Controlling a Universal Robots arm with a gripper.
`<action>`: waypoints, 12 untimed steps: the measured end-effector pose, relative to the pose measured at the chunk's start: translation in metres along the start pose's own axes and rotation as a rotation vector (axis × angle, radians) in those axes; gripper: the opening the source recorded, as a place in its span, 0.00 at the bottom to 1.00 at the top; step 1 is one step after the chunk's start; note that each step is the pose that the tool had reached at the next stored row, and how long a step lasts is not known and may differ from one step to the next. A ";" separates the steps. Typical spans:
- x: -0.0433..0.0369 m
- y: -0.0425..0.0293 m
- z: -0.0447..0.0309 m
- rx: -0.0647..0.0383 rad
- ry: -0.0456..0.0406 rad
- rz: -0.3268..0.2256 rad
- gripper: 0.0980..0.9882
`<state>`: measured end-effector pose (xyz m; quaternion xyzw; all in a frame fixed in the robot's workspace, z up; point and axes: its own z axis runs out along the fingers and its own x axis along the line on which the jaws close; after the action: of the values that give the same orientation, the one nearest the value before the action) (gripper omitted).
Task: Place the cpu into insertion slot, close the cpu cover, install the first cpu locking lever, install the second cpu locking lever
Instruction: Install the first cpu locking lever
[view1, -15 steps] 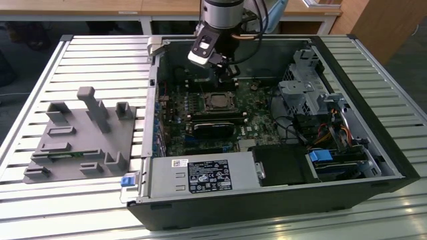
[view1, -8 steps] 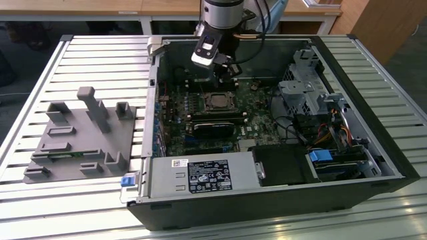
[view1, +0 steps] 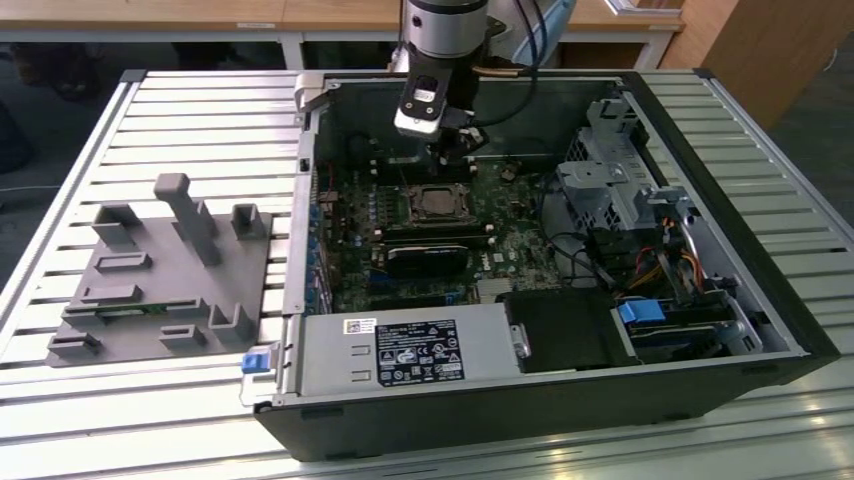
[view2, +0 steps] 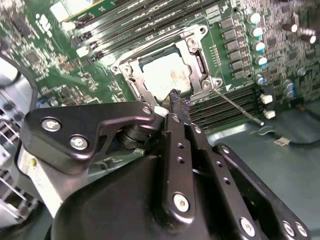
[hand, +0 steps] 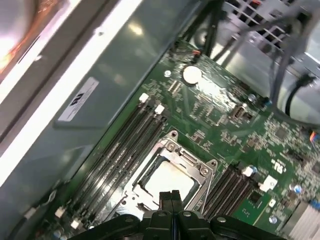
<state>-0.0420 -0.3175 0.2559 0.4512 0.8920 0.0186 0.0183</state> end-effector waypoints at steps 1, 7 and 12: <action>0.0000 0.0000 0.0000 0.000 0.0009 -0.018 0.01; 0.0000 0.0000 0.0001 -0.002 0.0063 -0.126 0.01; 0.0000 0.0000 0.0000 -0.003 0.0103 -0.207 0.01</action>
<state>-0.0420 -0.3175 0.2559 0.3566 0.9339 0.0203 0.0163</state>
